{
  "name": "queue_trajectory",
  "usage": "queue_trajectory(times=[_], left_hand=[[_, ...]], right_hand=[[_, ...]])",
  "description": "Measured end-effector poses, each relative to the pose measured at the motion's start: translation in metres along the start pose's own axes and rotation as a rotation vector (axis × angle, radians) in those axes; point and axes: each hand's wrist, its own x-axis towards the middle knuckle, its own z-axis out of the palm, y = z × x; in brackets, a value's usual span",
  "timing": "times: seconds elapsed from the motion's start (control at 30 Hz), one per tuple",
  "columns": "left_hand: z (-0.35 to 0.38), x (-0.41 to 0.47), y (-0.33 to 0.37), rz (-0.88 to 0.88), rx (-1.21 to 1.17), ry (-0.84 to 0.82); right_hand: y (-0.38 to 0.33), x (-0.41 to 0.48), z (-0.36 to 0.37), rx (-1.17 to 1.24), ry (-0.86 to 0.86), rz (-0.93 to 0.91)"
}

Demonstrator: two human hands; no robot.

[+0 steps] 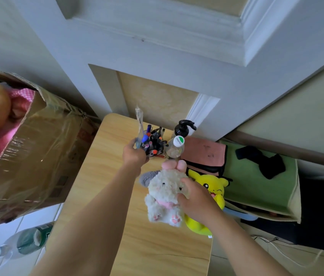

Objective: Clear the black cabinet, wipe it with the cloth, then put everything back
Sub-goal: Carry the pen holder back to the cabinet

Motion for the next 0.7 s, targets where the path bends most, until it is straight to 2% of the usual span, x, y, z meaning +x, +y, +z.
queue_trajectory(times=[0.37,0.7], left_hand=[[-0.042,-0.116,0.067,0.063,0.168,-0.111],[-0.009,-0.255,0.114,0.273,0.429,-0.290]], right_hand=[[-0.053,-0.047,-0.053,0.020,0.113,-0.156],[-0.065,-0.120,-0.130,0.098,0.230,-0.152]])
